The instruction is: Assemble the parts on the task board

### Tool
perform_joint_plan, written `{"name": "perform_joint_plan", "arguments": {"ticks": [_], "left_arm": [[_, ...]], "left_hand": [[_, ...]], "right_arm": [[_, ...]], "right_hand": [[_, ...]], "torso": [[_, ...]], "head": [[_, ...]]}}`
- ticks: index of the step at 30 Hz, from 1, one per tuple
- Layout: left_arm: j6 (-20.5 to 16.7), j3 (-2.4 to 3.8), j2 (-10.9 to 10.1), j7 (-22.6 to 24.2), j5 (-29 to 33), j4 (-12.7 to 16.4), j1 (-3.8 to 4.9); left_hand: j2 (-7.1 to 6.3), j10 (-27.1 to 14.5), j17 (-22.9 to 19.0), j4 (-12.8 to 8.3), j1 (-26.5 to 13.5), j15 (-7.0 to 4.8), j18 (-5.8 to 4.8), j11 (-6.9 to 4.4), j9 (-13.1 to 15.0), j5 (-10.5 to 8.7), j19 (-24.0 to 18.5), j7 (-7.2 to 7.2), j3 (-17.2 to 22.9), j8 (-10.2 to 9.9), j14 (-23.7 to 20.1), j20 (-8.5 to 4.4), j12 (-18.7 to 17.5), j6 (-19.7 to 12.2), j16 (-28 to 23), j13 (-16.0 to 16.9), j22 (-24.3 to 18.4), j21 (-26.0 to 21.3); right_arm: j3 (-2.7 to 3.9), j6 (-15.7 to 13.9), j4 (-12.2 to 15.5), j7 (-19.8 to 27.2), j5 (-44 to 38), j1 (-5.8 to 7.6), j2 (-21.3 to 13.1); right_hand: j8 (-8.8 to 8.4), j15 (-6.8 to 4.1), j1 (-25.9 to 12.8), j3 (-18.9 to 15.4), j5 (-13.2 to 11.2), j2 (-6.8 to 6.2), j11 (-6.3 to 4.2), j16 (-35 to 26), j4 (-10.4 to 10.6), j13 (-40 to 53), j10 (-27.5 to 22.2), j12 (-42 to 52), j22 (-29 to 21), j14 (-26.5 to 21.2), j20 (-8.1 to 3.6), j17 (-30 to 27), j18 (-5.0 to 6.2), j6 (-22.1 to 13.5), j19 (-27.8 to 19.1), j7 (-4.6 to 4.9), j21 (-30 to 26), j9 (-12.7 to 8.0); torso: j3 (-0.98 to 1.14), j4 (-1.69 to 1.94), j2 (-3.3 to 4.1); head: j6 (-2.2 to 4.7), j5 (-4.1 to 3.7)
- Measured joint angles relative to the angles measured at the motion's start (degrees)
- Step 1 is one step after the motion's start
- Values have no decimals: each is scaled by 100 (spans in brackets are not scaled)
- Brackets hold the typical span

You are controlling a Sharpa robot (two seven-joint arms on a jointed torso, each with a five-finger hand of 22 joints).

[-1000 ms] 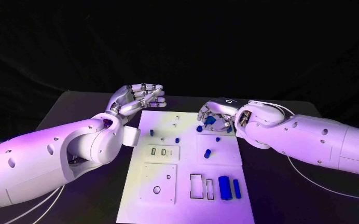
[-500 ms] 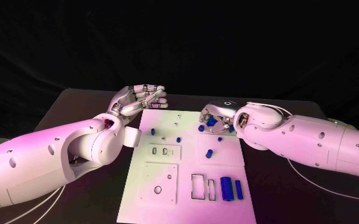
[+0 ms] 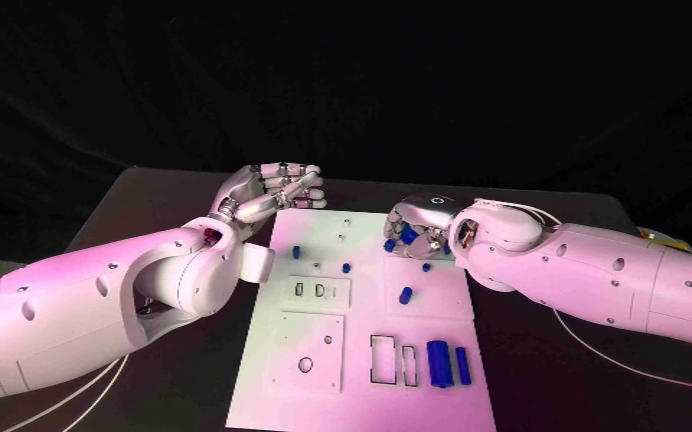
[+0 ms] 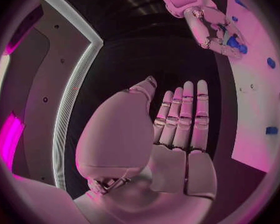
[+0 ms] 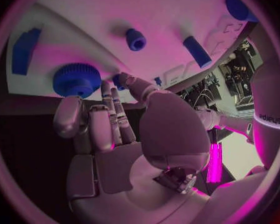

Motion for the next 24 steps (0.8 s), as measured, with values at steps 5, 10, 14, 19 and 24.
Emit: {"name": "perform_joint_plan", "arguments": {"ticks": [5, 10, 14, 19, 24], "left_arm": [[6, 2, -16, -10, 1, 6, 10], [11, 2, -21, -24, 2, 7, 14], [17, 3, -21, -35, 2, 6, 16], [25, 3, -20, -55, 2, 1, 17], [31, 3, -19, -76, 2, -1, 18]], "left_hand": [[0, 0, 0, 0, 0, 0, 0, 0, 0, 0, 0, 0, 0, 0, 0, 0, 0, 0, 0, 0, 0, 0], [0, 0, -1, 0, 0, 0, 0, 0, 0, 0, 0, 0, 0, 0, 0, 0, 0, 0, 0, 0, 0, 0], [0, 0, 0, 0, 0, 0, 0, 0, 0, 0, 0, 0, 0, 0, 0, 0, 0, 0, 0, 0, 1, 0], [0, 0, 7, 0, 0, 0, 0, 0, 0, 0, 0, 0, 0, 0, 0, 0, 0, 0, 0, 0, 1, 0], [0, 0, 12, 0, 0, 0, 0, 0, -1, 0, 0, 0, 0, 0, 0, 0, -17, 0, 0, 0, 0, 0]], "right_arm": [[3, -11, 51, 0, 0, 0, -2], [7, -21, 58, 1, 3, 5, 4], [9, -44, 50, 5, 10, 6, 18], [7, -87, 48, 10, 24, 2, 36], [-1, -183, 48, 12, 62, -7, 40]], "right_hand": [[0, 0, 31, 23, 0, 31, -17, 46, 23, 10, 63, 21, 172, 0, -6, 16, 0, 20, 80, -19, 90, 25], [0, 0, 31, 39, 0, 31, -26, 46, 39, 24, 113, 43, 233, 0, -27, 16, 0, 39, 101, -39, 136, 42], [25, 0, 31, 54, -10, 31, -37, 46, 54, 40, 124, 44, 274, 0, -47, 13, 0, 56, 122, -56, 165, 53], [109, -23, 80, 99, -94, 130, -88, 99, 147, 53, 226, 65, 383, -18, -67, 14, -89, 186, 182, -124, 252, 120], [256, -105, 211, 335, -599, 399, -192, 150, 202, 122, 443, 132, 565, -20, -150, 46, -89, 375, 265, -216, 355, 221]], "torso": [[2, -3, 19], [1, -3, 32], [-1, -3, 42], [-2, -3, 50], [-5, -2, 57]], "head": [[3, 4], [8, 1], [5, 5], [2, 9], [5, 10]]}}
